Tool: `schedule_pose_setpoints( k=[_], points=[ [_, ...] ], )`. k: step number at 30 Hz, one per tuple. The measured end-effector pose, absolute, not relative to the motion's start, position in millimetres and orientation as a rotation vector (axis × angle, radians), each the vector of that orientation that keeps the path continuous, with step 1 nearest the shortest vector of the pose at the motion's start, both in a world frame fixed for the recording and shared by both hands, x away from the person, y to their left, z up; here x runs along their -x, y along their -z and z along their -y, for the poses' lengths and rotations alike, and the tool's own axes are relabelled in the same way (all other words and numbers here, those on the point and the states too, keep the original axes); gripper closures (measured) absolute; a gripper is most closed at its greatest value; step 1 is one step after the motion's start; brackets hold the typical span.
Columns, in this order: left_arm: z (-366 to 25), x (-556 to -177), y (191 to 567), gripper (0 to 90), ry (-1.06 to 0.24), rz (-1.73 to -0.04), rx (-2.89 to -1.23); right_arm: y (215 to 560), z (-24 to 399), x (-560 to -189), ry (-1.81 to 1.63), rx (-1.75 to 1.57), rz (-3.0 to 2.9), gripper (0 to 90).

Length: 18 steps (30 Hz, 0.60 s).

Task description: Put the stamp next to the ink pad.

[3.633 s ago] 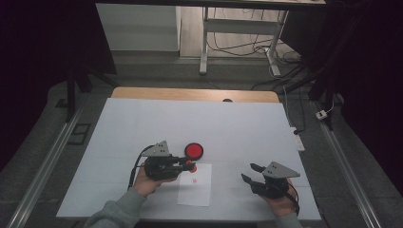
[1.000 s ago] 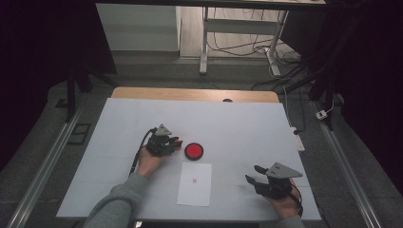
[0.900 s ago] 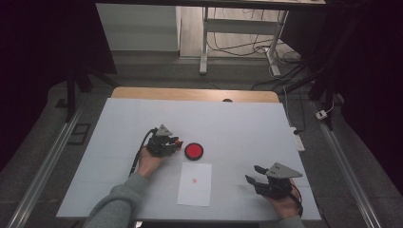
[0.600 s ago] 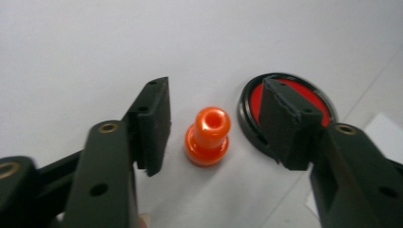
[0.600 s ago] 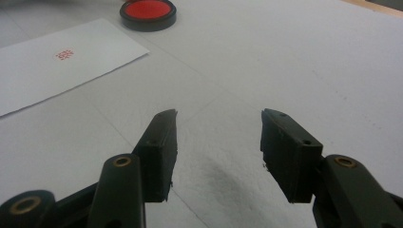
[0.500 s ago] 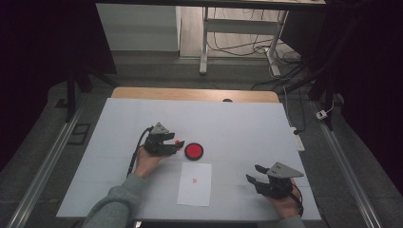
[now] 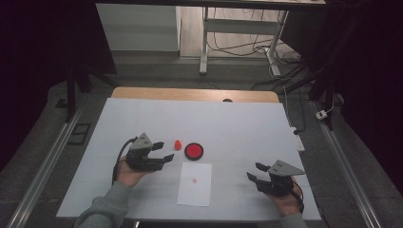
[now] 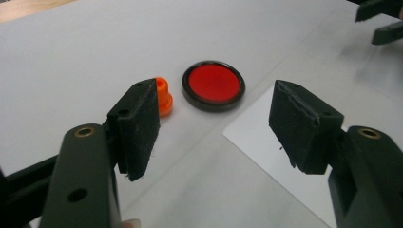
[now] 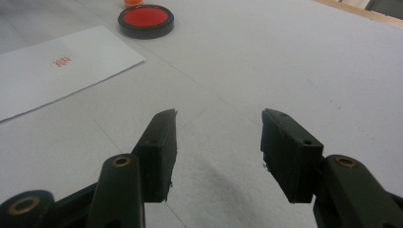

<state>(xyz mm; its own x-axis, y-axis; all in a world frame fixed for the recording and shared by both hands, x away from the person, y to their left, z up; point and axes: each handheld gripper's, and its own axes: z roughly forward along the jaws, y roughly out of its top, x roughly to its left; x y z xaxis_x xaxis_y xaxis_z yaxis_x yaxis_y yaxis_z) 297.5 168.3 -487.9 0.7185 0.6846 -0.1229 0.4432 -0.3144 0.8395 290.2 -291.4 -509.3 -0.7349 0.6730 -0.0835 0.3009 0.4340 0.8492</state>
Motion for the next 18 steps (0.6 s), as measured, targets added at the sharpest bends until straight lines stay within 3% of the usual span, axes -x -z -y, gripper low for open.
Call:
schedule_pose_setpoints(
  k=[18],
  points=[
    [-216.0, -239.1, 500.8, 34.5, -0.316, -0.878, -1.942, 509.5, 292.9, -292.9, -1.215, -0.785, -2.305, 44.9]
  ],
)
